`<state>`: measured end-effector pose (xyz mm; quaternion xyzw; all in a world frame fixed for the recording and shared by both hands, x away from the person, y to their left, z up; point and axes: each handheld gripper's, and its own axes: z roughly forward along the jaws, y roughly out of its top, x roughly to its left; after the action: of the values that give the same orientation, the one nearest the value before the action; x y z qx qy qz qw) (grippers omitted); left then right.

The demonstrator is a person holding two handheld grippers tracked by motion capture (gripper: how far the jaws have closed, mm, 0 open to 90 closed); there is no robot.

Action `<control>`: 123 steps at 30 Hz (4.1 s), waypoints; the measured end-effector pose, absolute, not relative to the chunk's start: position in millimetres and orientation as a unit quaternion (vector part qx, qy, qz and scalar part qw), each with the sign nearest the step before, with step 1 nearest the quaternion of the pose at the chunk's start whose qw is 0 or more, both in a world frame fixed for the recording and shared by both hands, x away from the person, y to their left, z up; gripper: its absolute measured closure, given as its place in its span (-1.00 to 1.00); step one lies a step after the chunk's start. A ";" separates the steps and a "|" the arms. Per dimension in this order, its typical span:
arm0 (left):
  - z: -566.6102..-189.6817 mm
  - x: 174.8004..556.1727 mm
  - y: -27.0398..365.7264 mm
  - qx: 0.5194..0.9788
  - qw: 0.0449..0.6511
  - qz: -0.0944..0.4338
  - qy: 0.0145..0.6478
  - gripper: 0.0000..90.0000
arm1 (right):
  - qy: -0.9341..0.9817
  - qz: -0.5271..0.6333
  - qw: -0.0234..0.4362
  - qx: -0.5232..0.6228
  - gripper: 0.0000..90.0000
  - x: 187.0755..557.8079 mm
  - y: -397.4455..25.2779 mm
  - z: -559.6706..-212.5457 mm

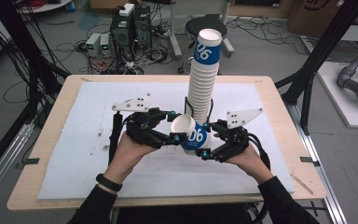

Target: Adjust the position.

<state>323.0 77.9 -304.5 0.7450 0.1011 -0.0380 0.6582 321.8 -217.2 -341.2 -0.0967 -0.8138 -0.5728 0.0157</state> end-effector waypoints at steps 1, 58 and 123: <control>-304.1 323.4 77.9 0.750 0.652 -0.038 0.100 -0.35 | -0.815 -0.571 0.015 -0.096 -0.59 321.9 -217.3 -341.3; -312.5 328.1 82.0 0.747 0.653 -0.062 0.110 -0.44 | -0.796 -0.596 0.014 -0.106 -0.60 321.3 -228.3 -327.5; -307.2 326.1 96.8 0.734 0.672 -0.012 0.100 -0.33 | -0.779 -0.607 0.048 -0.149 -0.67 324.2 -230.4 -320.3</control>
<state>326.1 96.8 -307.2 0.7335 0.0996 -0.0121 0.6722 324.2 -230.4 -320.3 -0.1485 -0.7792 -0.6070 0.0478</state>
